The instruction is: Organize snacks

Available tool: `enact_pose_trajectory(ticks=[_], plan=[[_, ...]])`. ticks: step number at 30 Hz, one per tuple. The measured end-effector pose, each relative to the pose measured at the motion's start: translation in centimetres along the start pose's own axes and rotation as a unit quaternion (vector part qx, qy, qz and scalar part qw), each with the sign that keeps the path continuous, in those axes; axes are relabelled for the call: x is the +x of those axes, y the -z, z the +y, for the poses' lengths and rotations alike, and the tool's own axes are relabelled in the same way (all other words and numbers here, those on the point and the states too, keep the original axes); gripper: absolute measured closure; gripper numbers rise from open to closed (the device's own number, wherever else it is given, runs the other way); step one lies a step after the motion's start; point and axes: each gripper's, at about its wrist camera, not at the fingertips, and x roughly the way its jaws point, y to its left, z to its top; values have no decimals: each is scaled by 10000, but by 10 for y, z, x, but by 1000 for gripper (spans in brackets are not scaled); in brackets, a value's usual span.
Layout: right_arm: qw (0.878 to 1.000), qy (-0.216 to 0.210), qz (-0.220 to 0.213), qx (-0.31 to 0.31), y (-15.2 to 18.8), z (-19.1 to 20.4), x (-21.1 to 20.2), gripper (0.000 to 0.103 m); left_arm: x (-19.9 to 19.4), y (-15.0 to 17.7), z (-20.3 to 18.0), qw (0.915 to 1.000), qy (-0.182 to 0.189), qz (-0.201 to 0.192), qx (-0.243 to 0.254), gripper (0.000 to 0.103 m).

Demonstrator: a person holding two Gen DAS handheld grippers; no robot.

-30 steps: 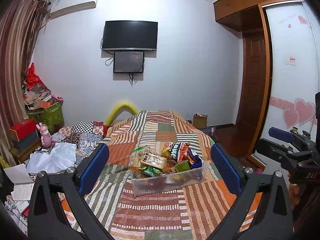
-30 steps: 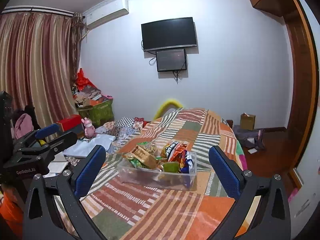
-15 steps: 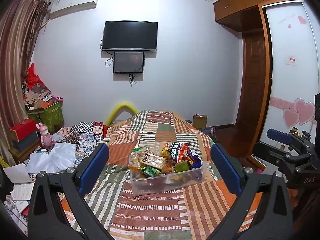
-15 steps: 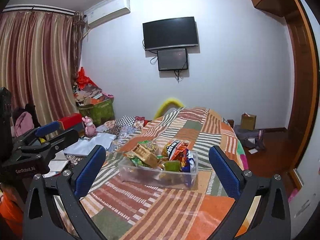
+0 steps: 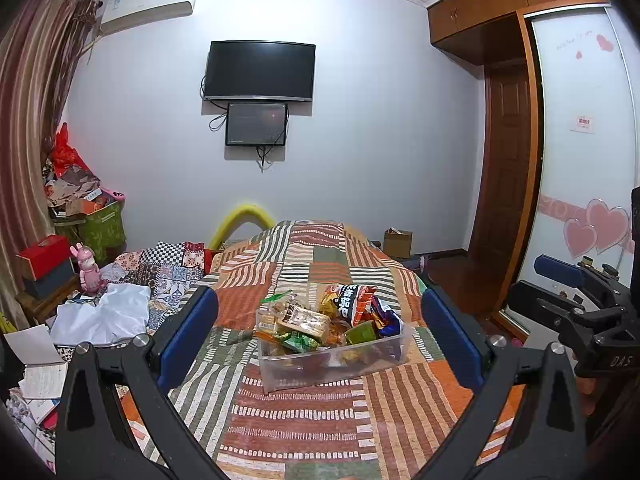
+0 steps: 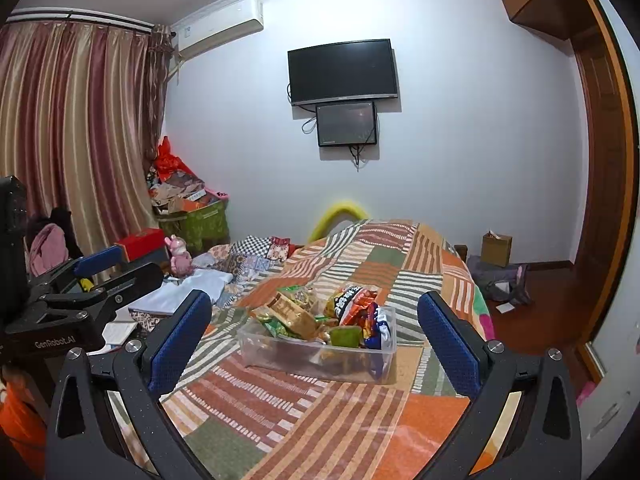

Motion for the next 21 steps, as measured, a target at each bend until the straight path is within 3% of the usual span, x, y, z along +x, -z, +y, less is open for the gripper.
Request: enact_pose_trajectory(ticks=[21], plan=[[10000,2,-25,6,-1,0,-1,0,1,2,-2,10000,53,14,-9,0]])
